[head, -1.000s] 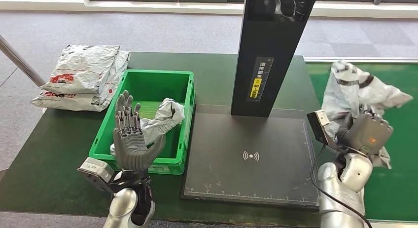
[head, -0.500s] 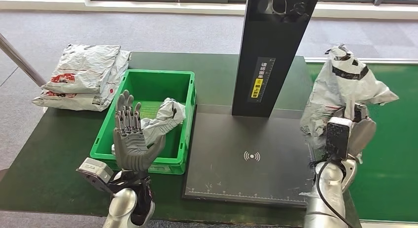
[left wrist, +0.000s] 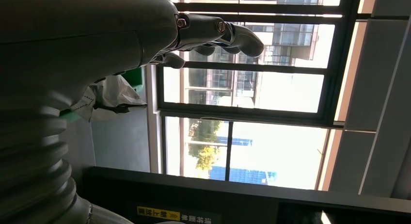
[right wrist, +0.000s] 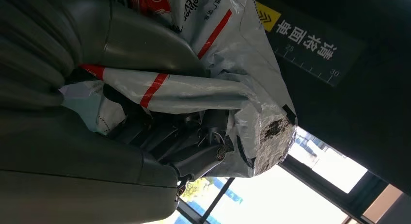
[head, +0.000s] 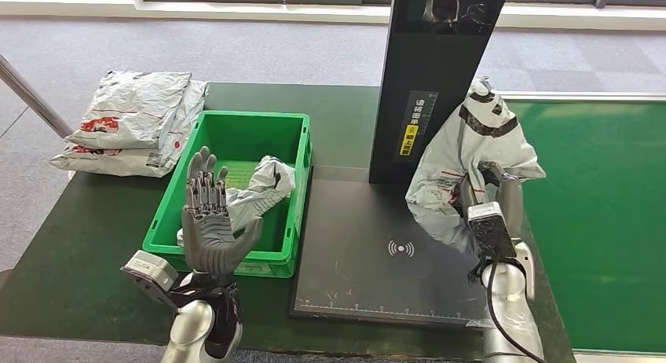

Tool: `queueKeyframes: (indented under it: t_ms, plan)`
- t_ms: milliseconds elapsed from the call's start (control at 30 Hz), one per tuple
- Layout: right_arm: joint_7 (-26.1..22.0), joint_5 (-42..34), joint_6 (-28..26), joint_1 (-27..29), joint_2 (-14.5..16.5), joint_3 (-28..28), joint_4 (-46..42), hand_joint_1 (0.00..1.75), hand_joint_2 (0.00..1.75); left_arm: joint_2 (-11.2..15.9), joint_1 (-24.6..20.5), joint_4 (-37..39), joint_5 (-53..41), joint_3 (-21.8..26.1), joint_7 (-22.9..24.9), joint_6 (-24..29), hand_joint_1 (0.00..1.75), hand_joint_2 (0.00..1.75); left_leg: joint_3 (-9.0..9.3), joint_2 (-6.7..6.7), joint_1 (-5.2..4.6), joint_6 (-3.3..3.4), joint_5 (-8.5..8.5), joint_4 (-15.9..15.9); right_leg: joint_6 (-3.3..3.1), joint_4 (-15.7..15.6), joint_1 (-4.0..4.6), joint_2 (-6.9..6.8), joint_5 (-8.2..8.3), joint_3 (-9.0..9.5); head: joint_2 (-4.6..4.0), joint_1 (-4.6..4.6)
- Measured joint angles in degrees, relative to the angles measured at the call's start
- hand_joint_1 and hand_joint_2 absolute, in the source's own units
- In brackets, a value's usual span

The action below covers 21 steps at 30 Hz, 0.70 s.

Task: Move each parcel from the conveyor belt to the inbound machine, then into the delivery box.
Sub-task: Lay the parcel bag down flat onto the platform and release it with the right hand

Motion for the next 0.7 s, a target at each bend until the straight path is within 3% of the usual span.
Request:
queueKeyframes:
  t_ms: [500,700]
  plan:
    - [-0.02,2.44,-0.25,2.10,-3.53,9.77,-0.58,1.75,1.75,-0.22,0.09,1.45,0.02,1.56,0.00,-1.77,0.00,1.75,0.00,0.01,0.00,0.00,0.00,0.00,0.00,0.00,0.01,0.02,0.00,-0.01,0.00,0.00]
    - [-0.04,4.10,1.43,3.03,-6.80,19.37,-0.59,1.75,1.75,-0.27,0.09,2.16,0.02,2.07,0.00,-1.96,0.00,1.75,0.01,0.02,0.00,0.00,0.00,0.00,0.00,0.00,0.00,0.03,0.00,-0.01,0.00,-0.01]
